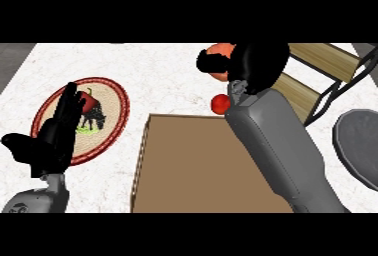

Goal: Pick the squash from the tray and place it in the tiered shelf

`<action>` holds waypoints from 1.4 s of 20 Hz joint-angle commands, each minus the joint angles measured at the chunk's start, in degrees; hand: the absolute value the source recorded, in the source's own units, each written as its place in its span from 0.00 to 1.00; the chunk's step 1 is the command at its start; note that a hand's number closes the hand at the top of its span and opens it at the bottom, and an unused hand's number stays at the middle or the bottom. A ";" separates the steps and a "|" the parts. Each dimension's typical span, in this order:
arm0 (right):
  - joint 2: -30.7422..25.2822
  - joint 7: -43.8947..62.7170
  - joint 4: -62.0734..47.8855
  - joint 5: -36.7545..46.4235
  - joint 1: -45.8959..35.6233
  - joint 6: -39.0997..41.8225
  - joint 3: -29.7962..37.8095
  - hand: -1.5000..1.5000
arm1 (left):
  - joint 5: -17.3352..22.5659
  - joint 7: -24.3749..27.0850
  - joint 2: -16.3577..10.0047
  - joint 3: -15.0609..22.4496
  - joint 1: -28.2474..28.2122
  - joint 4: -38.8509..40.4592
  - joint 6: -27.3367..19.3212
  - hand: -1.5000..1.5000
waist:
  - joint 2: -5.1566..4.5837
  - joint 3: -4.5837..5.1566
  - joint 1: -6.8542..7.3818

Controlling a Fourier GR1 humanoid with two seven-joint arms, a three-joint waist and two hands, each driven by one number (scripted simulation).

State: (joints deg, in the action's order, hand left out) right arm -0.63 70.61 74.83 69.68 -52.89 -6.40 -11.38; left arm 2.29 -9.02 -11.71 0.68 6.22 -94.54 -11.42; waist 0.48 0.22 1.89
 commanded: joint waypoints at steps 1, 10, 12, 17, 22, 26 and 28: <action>0.60 14.56 -0.59 7.53 -4.45 0.72 2.15 1.00 | 0.18 0.24 -0.31 -0.88 0.20 1.12 0.07 0.50 | 0.23 0.01 -1.16; 0.61 14.59 -1.65 13.75 -8.00 2.97 10.33 1.00 | 0.14 2.97 0.31 -0.48 -2.86 0.41 0.85 0.50 | -0.31 -0.11 -1.01; 0.61 14.59 -1.22 15.18 -6.10 1.84 9.84 1.00 | 1.10 -0.17 -1.89 -2.49 -0.57 -0.52 1.42 0.50 | -0.29 -0.16 -0.90; 0.61 9.92 -2.37 16.54 -5.42 -2.08 15.39 1.00 | -1.23 1.64 1.03 -0.35 -0.36 0.64 -0.71 0.50 | -0.60 -0.21 -1.34; 0.61 5.47 -4.36 18.95 -2.30 -7.09 18.31 1.00 | 0.84 -0.79 -1.13 -2.34 -1.46 -1.61 1.40 0.50 | -0.54 -0.23 -1.04; 0.14 0.84 -11.30 19.99 -4.31 -14.52 23.33 1.00 | -0.80 1.13 0.88 -1.93 2.70 2.33 -0.54 0.50 | -1.09 -0.21 -1.00; -0.66 -0.37 -8.54 20.04 -3.60 -13.28 24.34 1.00 | 0.54 -1.62 -0.20 -1.90 1.08 -0.53 1.25 0.50 | -0.67 -0.22 -1.25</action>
State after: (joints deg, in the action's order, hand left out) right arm -1.16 64.59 67.68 89.11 -55.94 -13.27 10.58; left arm 2.38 -9.12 -11.65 -0.90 6.20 -94.99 -10.69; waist -0.27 -0.01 0.86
